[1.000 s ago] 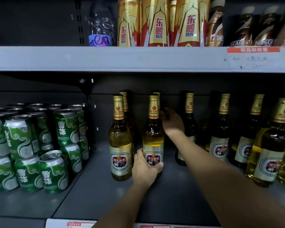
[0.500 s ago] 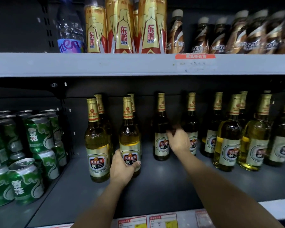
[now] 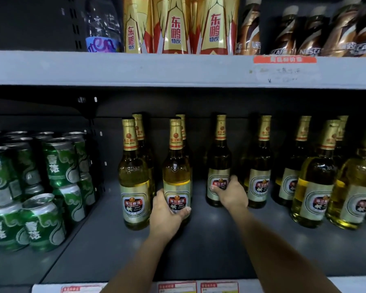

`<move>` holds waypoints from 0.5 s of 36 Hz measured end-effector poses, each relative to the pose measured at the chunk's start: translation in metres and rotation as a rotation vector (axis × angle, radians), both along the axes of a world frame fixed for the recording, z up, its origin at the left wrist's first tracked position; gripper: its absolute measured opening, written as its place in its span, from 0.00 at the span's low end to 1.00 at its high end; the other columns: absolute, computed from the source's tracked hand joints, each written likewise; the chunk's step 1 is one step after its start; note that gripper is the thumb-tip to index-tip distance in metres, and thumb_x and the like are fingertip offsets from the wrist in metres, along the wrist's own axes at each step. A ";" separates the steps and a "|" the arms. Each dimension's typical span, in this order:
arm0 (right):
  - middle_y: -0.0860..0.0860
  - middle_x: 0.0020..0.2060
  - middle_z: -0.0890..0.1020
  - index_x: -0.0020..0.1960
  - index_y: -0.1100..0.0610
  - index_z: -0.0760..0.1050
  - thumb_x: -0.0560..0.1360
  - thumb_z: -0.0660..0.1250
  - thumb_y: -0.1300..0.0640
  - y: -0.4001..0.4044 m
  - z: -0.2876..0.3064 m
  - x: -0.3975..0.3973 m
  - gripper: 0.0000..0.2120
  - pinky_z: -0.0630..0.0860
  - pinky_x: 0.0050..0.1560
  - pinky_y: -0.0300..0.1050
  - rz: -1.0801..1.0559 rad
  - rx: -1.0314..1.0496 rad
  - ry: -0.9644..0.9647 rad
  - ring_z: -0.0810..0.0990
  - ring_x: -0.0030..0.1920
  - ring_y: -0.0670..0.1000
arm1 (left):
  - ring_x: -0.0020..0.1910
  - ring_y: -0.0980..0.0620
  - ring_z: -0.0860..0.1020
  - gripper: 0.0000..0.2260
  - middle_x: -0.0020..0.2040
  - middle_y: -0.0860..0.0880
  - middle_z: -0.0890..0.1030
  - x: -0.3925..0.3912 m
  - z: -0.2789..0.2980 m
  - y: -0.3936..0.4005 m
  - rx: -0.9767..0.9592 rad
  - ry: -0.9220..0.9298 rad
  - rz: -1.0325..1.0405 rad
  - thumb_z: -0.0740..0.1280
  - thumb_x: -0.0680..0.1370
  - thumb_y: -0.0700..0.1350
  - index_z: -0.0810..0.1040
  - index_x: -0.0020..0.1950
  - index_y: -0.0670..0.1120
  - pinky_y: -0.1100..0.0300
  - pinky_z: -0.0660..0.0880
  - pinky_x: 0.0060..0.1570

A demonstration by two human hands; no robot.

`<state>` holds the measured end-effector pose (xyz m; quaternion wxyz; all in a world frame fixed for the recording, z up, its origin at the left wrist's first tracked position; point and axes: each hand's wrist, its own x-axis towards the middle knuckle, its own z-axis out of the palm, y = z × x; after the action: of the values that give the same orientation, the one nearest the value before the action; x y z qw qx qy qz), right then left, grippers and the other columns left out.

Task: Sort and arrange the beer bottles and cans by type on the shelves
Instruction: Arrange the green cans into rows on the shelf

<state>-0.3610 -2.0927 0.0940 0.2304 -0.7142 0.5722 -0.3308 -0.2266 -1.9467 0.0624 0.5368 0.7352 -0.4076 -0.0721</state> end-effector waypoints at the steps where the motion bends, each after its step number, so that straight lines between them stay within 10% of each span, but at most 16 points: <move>1: 0.57 0.59 0.78 0.64 0.58 0.67 0.71 0.73 0.44 0.001 -0.001 0.002 0.29 0.73 0.53 0.51 -0.007 -0.005 -0.005 0.77 0.61 0.59 | 0.53 0.52 0.73 0.31 0.57 0.50 0.73 0.000 0.000 0.000 -0.002 0.000 0.002 0.79 0.67 0.48 0.68 0.64 0.47 0.59 0.70 0.55; 9: 0.55 0.62 0.74 0.69 0.58 0.64 0.74 0.69 0.42 0.014 0.002 -0.010 0.31 0.74 0.53 0.52 -0.099 -0.125 -0.058 0.74 0.63 0.58 | 0.65 0.45 0.70 0.41 0.66 0.45 0.69 -0.016 -0.004 0.005 -0.053 -0.055 0.125 0.78 0.67 0.50 0.62 0.74 0.45 0.51 0.69 0.60; 13: 0.57 0.54 0.78 0.61 0.60 0.70 0.76 0.66 0.51 0.022 0.011 -0.057 0.18 0.71 0.53 0.54 -0.326 -0.452 -0.202 0.75 0.57 0.59 | 0.54 0.38 0.73 0.30 0.53 0.39 0.74 -0.049 0.001 0.010 -0.219 -0.292 0.367 0.69 0.70 0.59 0.72 0.62 0.38 0.45 0.71 0.52; 18: 0.59 0.54 0.76 0.62 0.62 0.71 0.74 0.69 0.54 0.011 0.022 -0.141 0.20 0.68 0.55 0.56 -0.601 -0.534 -0.263 0.73 0.57 0.62 | 0.51 0.42 0.73 0.22 0.49 0.42 0.75 -0.097 0.006 -0.008 -0.275 -0.405 0.177 0.66 0.72 0.55 0.73 0.57 0.40 0.49 0.69 0.50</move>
<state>-0.5020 -2.0821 0.1160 0.0019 -0.5018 0.6150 -0.6082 -0.3234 -1.9544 0.0679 0.5432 0.6876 -0.4469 0.1798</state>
